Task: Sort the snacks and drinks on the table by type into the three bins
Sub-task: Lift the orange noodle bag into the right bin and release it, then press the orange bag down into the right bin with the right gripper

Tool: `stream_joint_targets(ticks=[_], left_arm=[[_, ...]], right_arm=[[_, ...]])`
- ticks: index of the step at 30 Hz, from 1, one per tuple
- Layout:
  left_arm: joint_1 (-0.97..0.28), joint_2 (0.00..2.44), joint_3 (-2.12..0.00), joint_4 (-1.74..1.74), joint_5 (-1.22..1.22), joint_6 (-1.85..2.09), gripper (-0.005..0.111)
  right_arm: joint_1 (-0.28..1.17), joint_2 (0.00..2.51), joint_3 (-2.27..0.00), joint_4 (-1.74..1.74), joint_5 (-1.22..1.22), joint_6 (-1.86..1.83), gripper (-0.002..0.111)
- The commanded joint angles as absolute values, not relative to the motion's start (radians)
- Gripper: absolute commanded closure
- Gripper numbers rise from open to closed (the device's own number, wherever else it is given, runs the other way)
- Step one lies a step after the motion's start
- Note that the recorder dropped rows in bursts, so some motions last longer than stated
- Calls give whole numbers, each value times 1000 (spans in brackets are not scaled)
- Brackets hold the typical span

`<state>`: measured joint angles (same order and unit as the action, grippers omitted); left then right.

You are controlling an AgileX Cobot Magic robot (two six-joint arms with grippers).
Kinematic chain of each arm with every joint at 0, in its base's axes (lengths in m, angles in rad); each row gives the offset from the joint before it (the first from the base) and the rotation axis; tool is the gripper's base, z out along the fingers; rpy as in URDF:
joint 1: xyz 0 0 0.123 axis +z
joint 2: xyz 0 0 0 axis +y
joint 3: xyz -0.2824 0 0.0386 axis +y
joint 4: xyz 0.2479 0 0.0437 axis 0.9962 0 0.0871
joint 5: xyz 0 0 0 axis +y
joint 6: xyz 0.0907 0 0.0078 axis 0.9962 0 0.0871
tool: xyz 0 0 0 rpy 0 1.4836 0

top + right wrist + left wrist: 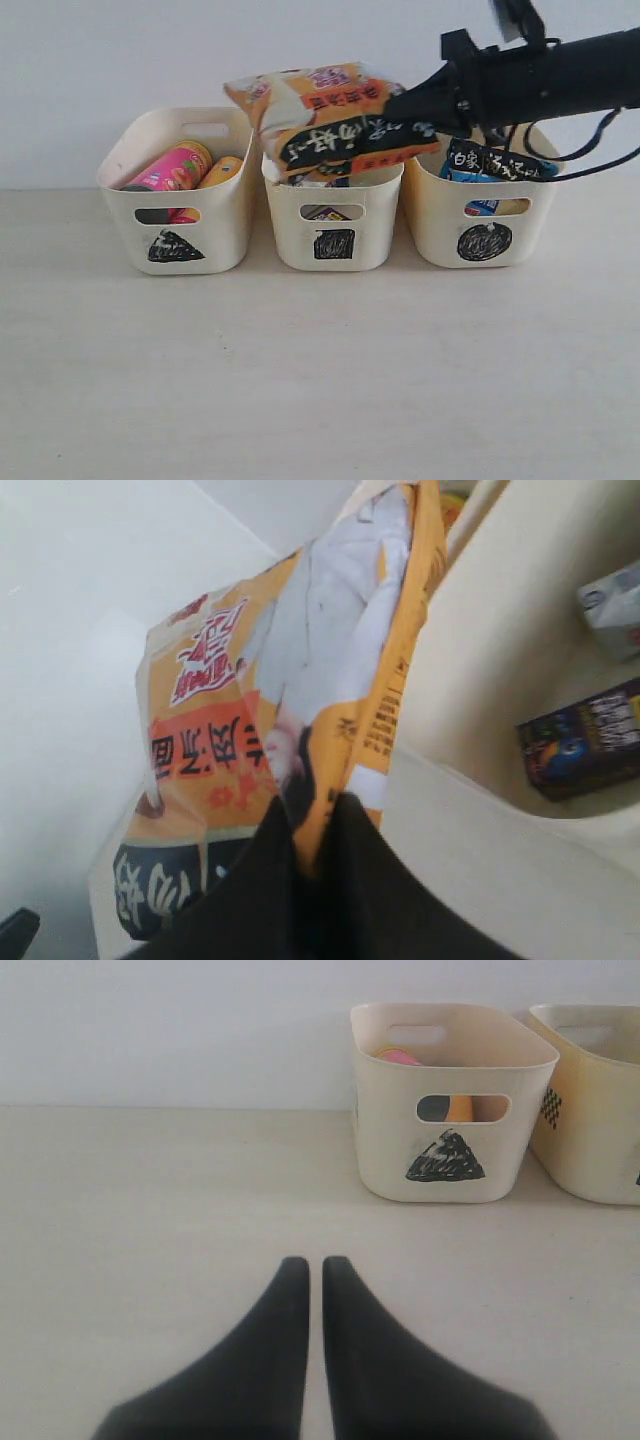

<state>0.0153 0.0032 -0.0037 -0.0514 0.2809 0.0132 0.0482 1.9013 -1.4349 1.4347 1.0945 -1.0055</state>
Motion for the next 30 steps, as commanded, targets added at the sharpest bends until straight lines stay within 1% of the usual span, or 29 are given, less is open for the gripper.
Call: stream_joint_targets(ticks=[1,6,11,17,22,25,30], left_arm=[[19,0,0,-52,278,19,102],[19,0,0,-52,278,19,102],[19,0,0,-52,278,19,102],[19,0,0,-52,278,19,102],[19,0,0,-52,278,19,102],[19,0,0,-52,278,19,102],[19,0,0,-52,278,19,102]], right_arm=[[-43,1886,-1438,1459,1095,-1004,108],[-108,1886,-1478,1457,1061,-1004,108],[-119,1886,-1549,1426,992,-984,108],[-119,1886,-1607,1354,838,-965,108],[-119,1903,-1608,1340,636,-1017,108],[-119,1947,-1608,1340,607,-1042,108],[-119,1995,-1608,1332,639,-1098,108]])
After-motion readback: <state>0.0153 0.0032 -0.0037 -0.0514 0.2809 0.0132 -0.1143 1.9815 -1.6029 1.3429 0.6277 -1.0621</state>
